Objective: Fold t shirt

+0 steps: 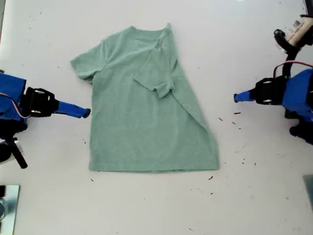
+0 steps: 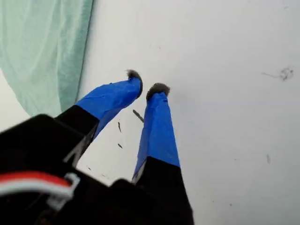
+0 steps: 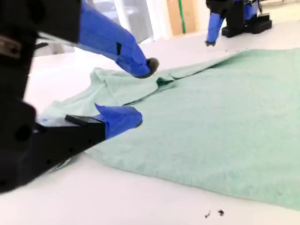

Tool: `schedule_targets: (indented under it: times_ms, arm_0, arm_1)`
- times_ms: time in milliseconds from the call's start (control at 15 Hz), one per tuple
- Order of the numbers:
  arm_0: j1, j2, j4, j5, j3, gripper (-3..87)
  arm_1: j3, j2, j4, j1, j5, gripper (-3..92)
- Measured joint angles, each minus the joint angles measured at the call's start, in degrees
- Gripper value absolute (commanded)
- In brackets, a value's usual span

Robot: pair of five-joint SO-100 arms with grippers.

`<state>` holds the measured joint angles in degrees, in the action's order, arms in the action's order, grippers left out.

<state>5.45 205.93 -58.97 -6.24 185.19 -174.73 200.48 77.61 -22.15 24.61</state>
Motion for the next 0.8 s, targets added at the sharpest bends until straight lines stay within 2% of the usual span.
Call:
schedule_targets:
  times_ms: [67, 133, 200, 333, 400, 467, 667, 800]
  arm_0:
    - [0.44, 0.0, 0.0, 0.0, 0.0, 3.8]
    - [1.93, 0.0, 0.0, 0.0, 0.0, -0.1]
    - [2.64, 0.09, 0.0, 0.0, 0.0, -0.1]
    - [6.86, 0.09, -0.26, 0.35, 0.0, -0.1]
    - [7.82, 0.09, -0.26, 0.35, 0.0, 5.6]
    - [7.38, 0.09, -0.35, 0.35, 0.0, -0.1]
    - [8.61, 0.09, 0.0, 2.37, 0.0, -0.3]
    - [9.14, -1.58, 0.18, 6.15, -3.96, -0.3]
  arm_1:
    - [0.0, 0.0, 0.0, 0.35, 8.26, 5.8]
    - [0.0, 0.0, 0.0, 0.88, 11.16, 6.6]
    - [0.0, 0.0, 0.0, 0.97, 5.98, 6.9]
    - [0.0, 0.0, 0.0, -1.67, -16.26, 2.7]
    - [0.0, 0.0, 0.0, -3.69, -18.19, 2.6]
    - [0.0, 0.09, 0.0, -4.75, -17.49, 2.6]
    - [0.0, 0.26, -0.09, -1.41, -12.39, 2.6]
    - [-0.09, 0.26, -0.09, -2.2, -12.22, 2.6]
